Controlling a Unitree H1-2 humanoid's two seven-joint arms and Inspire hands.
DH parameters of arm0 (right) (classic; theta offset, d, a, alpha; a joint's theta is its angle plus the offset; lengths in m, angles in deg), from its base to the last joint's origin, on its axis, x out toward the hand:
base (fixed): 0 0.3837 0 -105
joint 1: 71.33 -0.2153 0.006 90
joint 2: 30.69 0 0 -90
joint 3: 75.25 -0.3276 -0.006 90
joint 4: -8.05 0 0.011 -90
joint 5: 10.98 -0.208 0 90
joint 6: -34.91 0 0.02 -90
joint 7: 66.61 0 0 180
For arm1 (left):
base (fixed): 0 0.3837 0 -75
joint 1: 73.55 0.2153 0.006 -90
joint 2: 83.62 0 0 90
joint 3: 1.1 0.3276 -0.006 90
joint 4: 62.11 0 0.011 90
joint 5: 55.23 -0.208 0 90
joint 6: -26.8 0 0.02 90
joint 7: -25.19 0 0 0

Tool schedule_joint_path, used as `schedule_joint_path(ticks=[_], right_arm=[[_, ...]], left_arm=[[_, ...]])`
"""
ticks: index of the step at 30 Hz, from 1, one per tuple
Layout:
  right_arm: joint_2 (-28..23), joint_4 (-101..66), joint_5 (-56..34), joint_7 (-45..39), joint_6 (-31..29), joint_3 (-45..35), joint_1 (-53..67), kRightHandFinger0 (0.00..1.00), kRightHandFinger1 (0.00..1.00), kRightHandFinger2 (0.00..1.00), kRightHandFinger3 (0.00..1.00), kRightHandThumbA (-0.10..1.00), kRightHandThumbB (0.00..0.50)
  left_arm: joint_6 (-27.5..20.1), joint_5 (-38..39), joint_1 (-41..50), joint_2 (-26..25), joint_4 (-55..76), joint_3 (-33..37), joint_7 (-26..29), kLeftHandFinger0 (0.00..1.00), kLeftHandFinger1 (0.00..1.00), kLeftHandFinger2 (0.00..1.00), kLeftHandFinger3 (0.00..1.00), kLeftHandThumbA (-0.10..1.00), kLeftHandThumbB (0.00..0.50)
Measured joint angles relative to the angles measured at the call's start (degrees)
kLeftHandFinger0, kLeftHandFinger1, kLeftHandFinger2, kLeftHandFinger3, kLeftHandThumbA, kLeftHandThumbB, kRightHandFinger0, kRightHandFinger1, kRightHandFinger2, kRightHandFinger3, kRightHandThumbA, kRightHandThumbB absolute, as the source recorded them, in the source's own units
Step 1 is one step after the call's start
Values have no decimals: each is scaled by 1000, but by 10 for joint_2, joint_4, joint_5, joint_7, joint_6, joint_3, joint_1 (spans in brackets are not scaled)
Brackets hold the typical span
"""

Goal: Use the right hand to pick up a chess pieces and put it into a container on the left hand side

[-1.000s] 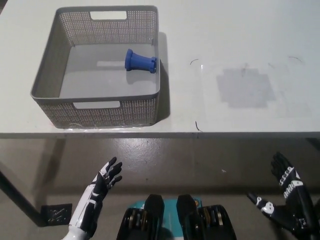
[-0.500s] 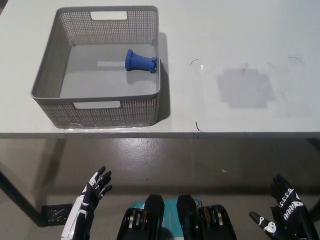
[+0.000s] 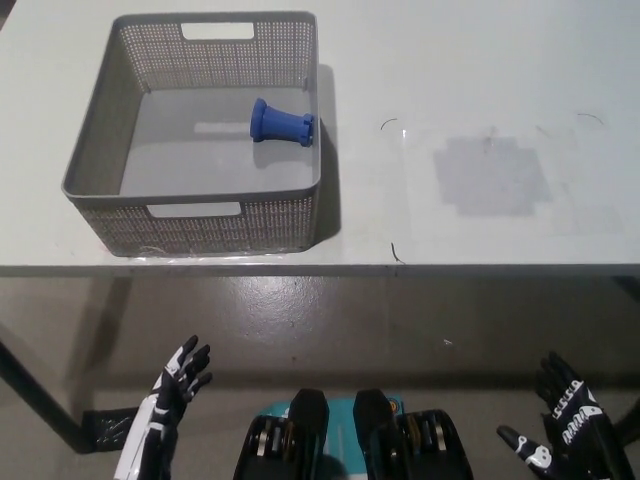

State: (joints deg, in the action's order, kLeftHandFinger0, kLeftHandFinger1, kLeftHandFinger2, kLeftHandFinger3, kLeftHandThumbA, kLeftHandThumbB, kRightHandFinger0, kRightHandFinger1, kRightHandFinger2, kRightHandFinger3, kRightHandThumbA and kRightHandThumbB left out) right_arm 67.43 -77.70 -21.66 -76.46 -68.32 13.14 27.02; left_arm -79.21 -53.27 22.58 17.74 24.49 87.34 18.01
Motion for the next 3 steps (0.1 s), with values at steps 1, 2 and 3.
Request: schedule_joint_path(ticks=[1, 2, 3], right_arm=[[0, 0, -1, 0, 0, 0, 0, 1000, 1000, 1000, 1000, 960, 232], [0, 0, -1, -1, 0, 0, 0, 1000, 1000, 1000, 1000, 953, 221], [0, 0, -1, -1, 0, 0, 0, 1000, 1000, 1000, 1000, 953, 221]], left_arm=[[0, -1, 0, 2, 0, -2, 2, 1000, 1000, 1000, 1000, 1000, 109], [0, -3, 0, 5, 0, -4, 6, 1000, 1000, 1000, 1000, 1000, 109], [0, -4, 1, 7, 0, -5, 8, 1000, 1000, 1000, 1000, 1000, 109]])
